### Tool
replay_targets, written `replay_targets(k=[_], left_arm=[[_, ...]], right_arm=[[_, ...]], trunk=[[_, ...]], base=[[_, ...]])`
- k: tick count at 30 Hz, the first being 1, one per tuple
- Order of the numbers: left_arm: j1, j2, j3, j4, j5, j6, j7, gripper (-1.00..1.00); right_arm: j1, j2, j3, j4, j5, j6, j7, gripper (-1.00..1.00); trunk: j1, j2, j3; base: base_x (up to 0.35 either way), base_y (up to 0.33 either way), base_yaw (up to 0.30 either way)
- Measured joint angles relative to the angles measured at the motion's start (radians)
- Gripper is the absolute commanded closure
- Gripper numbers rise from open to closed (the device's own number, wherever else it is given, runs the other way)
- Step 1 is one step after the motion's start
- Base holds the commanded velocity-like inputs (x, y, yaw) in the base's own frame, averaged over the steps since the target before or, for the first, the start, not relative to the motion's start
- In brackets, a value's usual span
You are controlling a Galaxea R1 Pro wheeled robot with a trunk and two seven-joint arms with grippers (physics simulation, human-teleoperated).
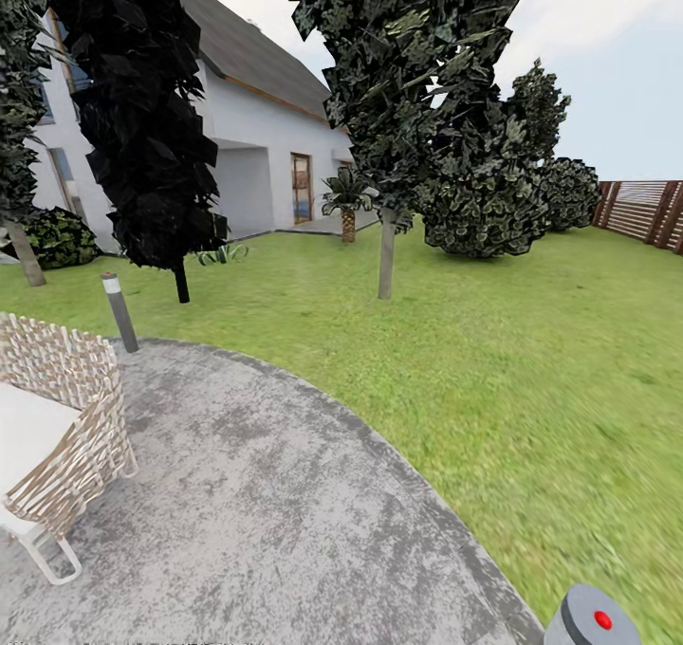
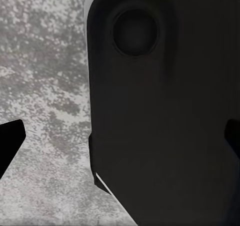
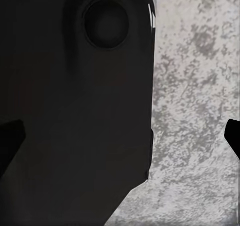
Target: In the garden, pick up the pesticide atomizer on the floor and spray pesticide onto both trees until each tree trunk is fully covered.
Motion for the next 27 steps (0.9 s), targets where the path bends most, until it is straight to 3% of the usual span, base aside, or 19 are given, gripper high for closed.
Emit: replay_targets(k=[27], left_arm=[[0.0, 0.0, 0.0, 0.0, 0.0, 0.0, 0.0, -1.0]], right_arm=[[0.0, 0.0, 0.0, 0.0, 0.0, 0.0, 0.0, -1.0]], trunk=[[0.0, 0.0, 0.0]], base=[[0.0, 0.0, 0.278]])
